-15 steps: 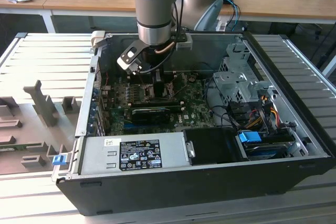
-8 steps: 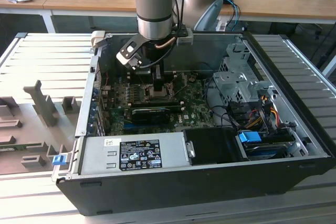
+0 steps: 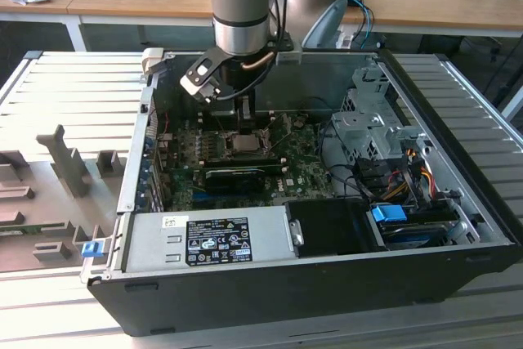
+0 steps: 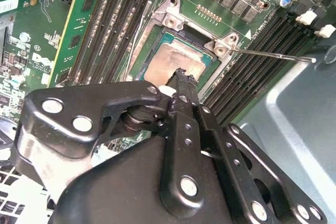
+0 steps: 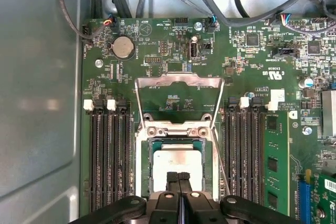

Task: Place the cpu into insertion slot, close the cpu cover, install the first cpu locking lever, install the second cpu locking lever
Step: 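Place the cpu into insertion slot, then close the cpu cover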

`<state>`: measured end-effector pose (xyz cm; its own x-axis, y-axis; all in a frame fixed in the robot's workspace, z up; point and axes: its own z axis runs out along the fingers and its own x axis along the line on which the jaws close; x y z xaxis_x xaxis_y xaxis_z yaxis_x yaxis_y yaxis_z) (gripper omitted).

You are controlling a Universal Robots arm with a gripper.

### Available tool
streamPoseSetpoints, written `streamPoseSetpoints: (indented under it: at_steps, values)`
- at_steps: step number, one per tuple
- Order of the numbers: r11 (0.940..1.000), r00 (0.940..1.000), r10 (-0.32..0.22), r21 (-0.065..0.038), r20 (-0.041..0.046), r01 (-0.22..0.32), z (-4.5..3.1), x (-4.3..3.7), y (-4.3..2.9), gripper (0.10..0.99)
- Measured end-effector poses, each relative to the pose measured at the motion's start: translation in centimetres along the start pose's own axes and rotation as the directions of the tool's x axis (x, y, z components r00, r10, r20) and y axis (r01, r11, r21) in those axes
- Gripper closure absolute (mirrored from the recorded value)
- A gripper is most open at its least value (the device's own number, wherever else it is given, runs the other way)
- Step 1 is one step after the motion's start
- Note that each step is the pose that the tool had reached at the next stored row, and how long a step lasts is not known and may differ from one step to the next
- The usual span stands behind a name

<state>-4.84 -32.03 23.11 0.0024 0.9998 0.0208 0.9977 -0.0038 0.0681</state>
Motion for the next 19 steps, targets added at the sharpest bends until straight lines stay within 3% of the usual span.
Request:
streamPoseSetpoints:
  at_steps: [5, 8, 13, 19]
  values:
    - [1.0000, 1.0000, 0.000, 0.000, -0.0002, 0.000, -0.15, 0.01, 0.02, 0.980]
    - [1.0000, 1.0000, 0.000, 0.007, 0.0001, 0.000, -0.09, -0.04, 1.19, 0.980]
    - [1.0000, 1.0000, 0.000, 0.007, 0.0003, 0.000, -0.11, -0.10, 1.45, 0.980]
    - [1.0000, 1.0000, 0.000, 0.007, 0.0001, 0.000, -1.33, -0.05, 1.54, 0.980]
